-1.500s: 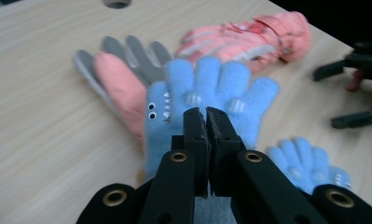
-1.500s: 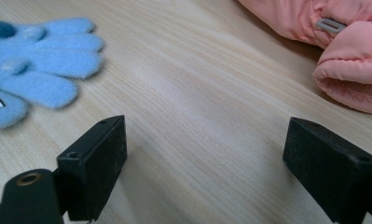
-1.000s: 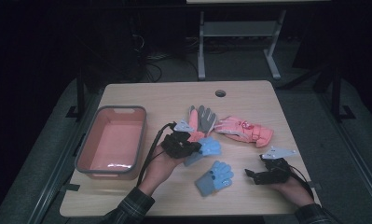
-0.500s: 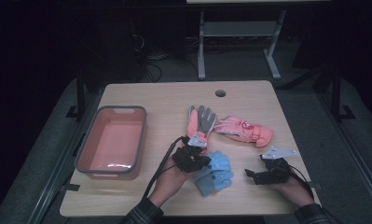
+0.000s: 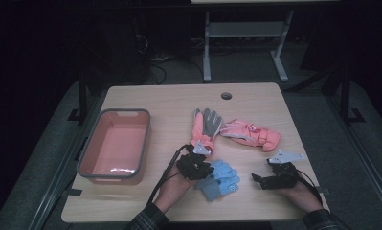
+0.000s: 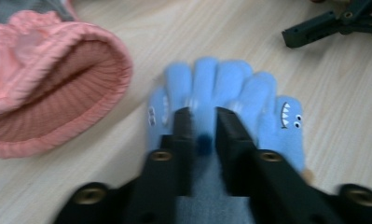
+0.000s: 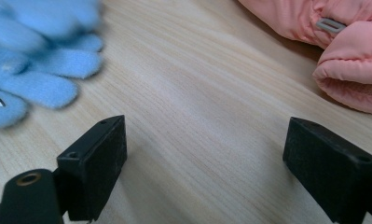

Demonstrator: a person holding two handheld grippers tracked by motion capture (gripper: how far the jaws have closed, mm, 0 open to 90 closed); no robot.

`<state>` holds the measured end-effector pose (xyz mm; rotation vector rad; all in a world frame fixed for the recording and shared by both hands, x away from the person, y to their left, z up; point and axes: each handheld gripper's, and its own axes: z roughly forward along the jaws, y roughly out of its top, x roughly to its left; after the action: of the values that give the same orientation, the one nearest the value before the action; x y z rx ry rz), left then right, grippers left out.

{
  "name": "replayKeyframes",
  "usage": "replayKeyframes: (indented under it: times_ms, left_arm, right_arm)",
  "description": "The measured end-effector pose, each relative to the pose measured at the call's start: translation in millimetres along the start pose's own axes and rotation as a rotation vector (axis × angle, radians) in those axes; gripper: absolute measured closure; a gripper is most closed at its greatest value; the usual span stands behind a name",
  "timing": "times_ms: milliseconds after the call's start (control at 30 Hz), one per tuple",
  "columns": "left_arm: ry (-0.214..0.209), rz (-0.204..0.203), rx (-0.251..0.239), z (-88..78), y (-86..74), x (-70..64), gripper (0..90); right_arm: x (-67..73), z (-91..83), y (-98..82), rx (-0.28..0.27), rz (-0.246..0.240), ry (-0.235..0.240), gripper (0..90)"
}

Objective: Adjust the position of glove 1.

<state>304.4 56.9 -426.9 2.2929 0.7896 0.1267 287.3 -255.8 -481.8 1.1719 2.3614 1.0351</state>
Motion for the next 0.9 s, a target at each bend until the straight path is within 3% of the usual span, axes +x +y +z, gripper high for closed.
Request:
replayKeyframes:
  times_ms: [133,233,367,533,667,700,800,900]
  left_arm:
    - [0.027,-0.020,-0.027,-9.9,-3.6,13.9,66.7]
    - [0.023,-0.048,-0.025,-12.3,-10.2,26.1,64.1]
    - [0.005,-0.078,0.003,-3.7,-19.8,34.7,62.0]
    - [0.017,-0.066,0.045,10.9,-25.4,36.6,62.6]
    - [0.001,-0.044,0.045,13.8,-26.6,34.7,71.6]
    - [-0.005,-0.036,0.050,14.2,-26.3,33.5,78.6]
    - [0.005,-0.015,0.054,14.7,-24.4,31.5,87.1]
    - [0.003,-0.022,0.040,12.7,-24.2,32.8,88.4]
  right_arm:
    - [0.1,0.0,0.0,0.000,0.001,0.000,12.8]
    - [0.1,0.0,0.0,0.000,0.001,0.000,12.8]
    - [0.1,0.0,0.0,0.000,0.001,0.000,12.8]
    - [0.1,0.0,0.0,0.000,0.001,0.000,12.9]
    - [0.0,0.0,0.0,0.000,0.000,0.000,12.8]
    - [0.1,0.0,0.0,0.000,0.001,0.000,12.8]
    - [0.1,-0.1,0.1,0.001,0.001,0.002,12.9]
    - [-0.6,-0.5,1.8,0.015,-0.011,0.007,14.6]
